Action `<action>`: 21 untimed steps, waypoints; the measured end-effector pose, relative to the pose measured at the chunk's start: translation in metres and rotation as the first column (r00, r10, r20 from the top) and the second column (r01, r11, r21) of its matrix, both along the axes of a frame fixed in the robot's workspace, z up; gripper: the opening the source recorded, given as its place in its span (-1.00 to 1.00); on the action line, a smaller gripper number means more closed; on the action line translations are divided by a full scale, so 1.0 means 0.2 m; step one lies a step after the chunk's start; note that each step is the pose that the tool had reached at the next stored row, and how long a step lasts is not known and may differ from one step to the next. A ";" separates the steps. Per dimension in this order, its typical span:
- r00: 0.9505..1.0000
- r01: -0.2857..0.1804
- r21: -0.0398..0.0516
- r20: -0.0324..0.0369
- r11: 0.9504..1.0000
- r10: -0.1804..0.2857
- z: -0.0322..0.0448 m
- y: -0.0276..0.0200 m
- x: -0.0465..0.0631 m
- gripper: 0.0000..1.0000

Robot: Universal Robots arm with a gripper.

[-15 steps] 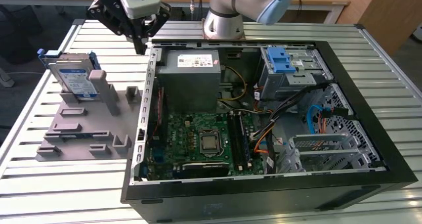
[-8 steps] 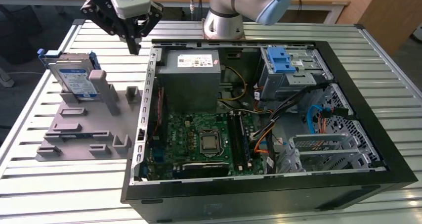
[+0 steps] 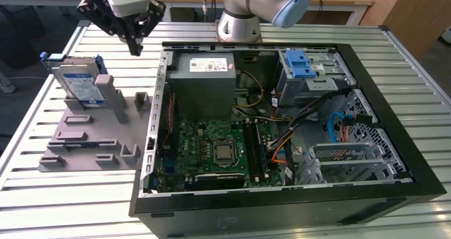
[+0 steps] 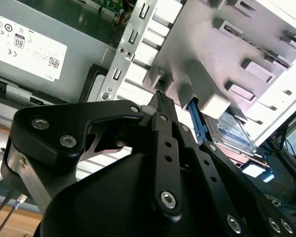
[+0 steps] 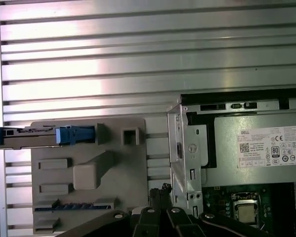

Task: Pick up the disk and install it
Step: 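Reach for the disk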

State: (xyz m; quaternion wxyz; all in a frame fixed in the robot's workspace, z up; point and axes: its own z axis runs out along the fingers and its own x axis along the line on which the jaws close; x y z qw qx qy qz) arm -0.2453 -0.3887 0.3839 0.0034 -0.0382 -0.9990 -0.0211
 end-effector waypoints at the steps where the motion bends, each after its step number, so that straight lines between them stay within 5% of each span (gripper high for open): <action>1: 1.000 0.000 0.000 0.000 1.000 0.000 0.000 0.003 -0.01 -0.79; 21: 1.000 0.000 0.000 0.000 1.000 0.000 -0.008 0.048 -0.15 -0.79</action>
